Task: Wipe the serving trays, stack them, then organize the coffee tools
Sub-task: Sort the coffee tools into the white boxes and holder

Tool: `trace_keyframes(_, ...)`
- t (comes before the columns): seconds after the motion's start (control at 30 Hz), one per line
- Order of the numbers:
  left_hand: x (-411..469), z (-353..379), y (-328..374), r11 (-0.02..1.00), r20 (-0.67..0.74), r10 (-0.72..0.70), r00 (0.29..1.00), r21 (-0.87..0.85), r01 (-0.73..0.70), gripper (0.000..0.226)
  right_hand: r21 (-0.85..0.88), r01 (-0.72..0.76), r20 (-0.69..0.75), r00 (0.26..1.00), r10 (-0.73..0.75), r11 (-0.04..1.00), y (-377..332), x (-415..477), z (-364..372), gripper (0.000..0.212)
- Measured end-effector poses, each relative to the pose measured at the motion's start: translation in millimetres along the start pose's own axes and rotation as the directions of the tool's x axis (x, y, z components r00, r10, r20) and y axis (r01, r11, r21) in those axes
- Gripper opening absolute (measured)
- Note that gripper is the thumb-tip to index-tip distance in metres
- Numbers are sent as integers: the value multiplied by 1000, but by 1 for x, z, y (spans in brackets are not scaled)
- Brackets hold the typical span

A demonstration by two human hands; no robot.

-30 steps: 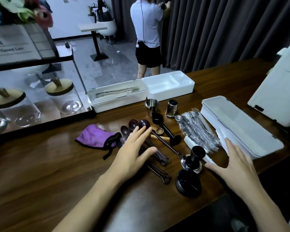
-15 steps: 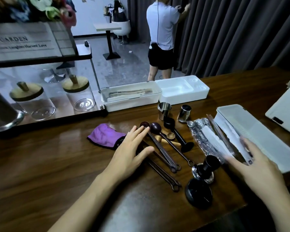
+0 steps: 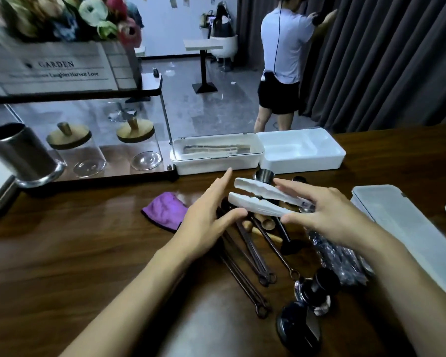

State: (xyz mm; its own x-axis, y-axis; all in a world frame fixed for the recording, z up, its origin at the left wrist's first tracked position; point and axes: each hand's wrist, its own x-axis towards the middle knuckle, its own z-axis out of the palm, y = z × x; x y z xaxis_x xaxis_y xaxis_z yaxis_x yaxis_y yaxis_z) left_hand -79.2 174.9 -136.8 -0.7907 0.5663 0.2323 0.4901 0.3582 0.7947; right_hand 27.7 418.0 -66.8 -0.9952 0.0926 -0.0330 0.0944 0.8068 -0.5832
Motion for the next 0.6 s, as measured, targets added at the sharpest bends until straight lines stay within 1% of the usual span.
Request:
trace_keyframes(0.13, 6, -17, -4, 999, -53, -42, 998, -33, 40, 74, -56, 80, 60, 995, -77, 995, -4, 24, 5, 71)
trace_keyframes(0.27, 9, -28, -6, 999, -154, -31, 988, 27, 35, 52, -70, 170, 88, 983, -164, 983, -9, 45, 6, 72)
trace_keyframes(0.37, 15, -36, -9, 997, -213, -29, 977, 67, 45, 41, -99, 245, 121, 965, -233, 964, -14, 61, 2, 68)
trace_keyframes(0.47, 23, -45, -15, 996, -284, -39, 958, 62, 59, 40, -116, 284, 146, 953, -266, 952, -17, 78, -3, 63)
trace_keyframes(0.6, 37, -54, -25, 998, -317, -29, 948, 49, 47, 32, -128, 314, 96, 948, -303, 941, -22, 104, -4, 62)
